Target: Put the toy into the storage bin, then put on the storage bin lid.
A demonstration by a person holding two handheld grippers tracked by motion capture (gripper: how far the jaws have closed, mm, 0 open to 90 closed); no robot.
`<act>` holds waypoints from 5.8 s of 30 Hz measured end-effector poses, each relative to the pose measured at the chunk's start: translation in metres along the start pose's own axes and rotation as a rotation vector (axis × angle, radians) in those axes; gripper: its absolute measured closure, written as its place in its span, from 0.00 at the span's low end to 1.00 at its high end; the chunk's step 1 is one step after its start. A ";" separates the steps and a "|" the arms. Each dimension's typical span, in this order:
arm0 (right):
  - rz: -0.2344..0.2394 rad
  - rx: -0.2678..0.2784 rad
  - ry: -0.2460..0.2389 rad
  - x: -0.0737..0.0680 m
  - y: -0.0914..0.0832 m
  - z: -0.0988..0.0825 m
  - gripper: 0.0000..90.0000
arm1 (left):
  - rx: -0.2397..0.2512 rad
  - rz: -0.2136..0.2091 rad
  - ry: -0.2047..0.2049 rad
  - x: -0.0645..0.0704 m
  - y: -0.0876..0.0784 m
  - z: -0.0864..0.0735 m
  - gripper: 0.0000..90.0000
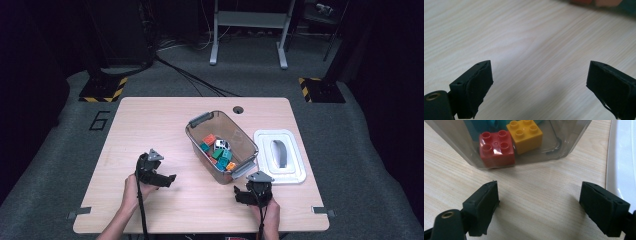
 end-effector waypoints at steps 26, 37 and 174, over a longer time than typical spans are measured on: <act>-0.001 -0.007 0.000 0.002 -0.001 -0.001 0.15 | 0.089 -0.147 0.195 -0.028 0.024 -0.021 0.00; 0.007 -0.019 -0.021 0.001 -0.003 -0.001 0.07 | 0.095 -0.108 0.146 -0.030 0.026 -0.019 0.00; -0.050 -0.027 0.075 0.132 -0.100 0.189 0.75 | 0.092 -0.072 0.107 -0.033 0.028 -0.015 0.00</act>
Point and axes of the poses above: each handheld gripper's, and its own axes: y roughly forward along the jaws, z roughly out of its top, x roughly to its right, the point moved 2 cm from there along y, roughly forward along the jaws
